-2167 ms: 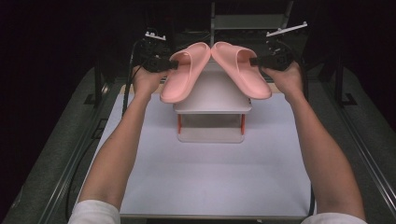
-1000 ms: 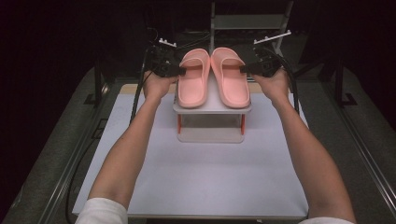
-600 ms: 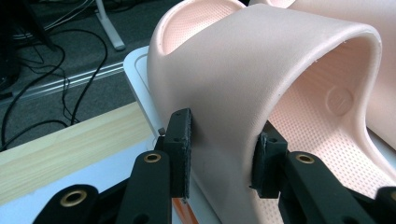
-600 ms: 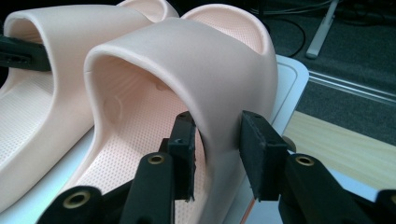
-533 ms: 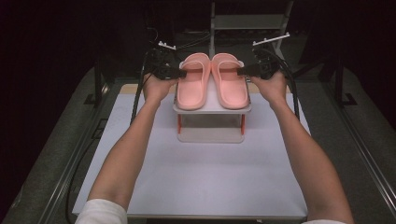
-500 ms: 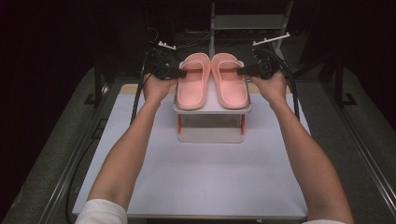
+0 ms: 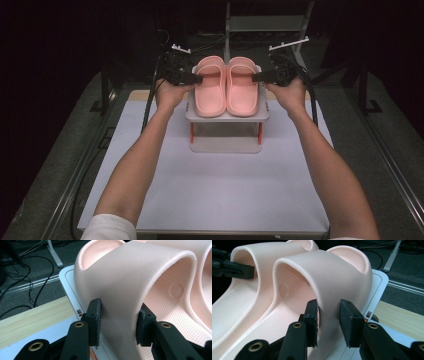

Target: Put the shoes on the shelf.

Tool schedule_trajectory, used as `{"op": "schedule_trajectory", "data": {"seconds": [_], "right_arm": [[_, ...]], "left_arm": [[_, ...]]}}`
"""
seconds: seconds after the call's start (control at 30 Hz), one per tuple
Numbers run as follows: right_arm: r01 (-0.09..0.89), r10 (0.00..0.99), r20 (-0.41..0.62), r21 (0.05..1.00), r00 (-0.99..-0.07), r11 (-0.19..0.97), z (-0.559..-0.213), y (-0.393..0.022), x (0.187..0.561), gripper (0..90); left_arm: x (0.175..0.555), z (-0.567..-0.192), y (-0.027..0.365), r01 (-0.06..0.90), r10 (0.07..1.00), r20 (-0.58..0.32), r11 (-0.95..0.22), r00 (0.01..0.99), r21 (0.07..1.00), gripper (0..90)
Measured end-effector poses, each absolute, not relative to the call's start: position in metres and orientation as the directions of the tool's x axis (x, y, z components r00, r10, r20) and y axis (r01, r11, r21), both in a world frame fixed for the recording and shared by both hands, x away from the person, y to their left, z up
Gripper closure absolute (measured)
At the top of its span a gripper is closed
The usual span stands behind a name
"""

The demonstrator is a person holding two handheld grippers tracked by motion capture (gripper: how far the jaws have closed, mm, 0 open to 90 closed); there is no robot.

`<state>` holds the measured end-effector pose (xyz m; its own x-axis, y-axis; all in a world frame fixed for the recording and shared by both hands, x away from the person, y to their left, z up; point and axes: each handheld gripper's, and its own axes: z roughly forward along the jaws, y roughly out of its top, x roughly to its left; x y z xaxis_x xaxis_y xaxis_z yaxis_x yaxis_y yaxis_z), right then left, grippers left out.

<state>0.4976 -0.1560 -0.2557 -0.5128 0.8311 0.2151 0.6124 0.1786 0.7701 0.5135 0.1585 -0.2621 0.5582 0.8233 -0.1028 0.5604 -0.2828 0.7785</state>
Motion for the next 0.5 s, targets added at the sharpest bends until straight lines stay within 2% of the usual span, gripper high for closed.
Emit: {"op": "schedule_trajectory", "data": {"seconds": [0.2,0.37,0.5], "right_arm": [[0.608,0.829,0.211,0.772,-0.519,0.184,-0.2562,-0.1563,0.4976,66.0],[0.603,0.826,0.216,0.778,-0.521,0.177,-0.2576,-0.1573,0.4972,62.8],[0.597,0.822,0.221,0.784,-0.525,0.170,-0.2581,-0.1599,0.4939,61.0]], "left_arm": [[0.5146,-0.2633,0.1600,0.565,0.816,-0.125,-0.270,0.564,0.780,58.1],[0.5131,-0.2626,0.1575,0.557,0.825,-0.111,-0.269,0.554,0.786,47.3],[0.5124,-0.2636,0.1588,0.562,0.827,-0.112,-0.269,0.551,0.783,45.1]]}}
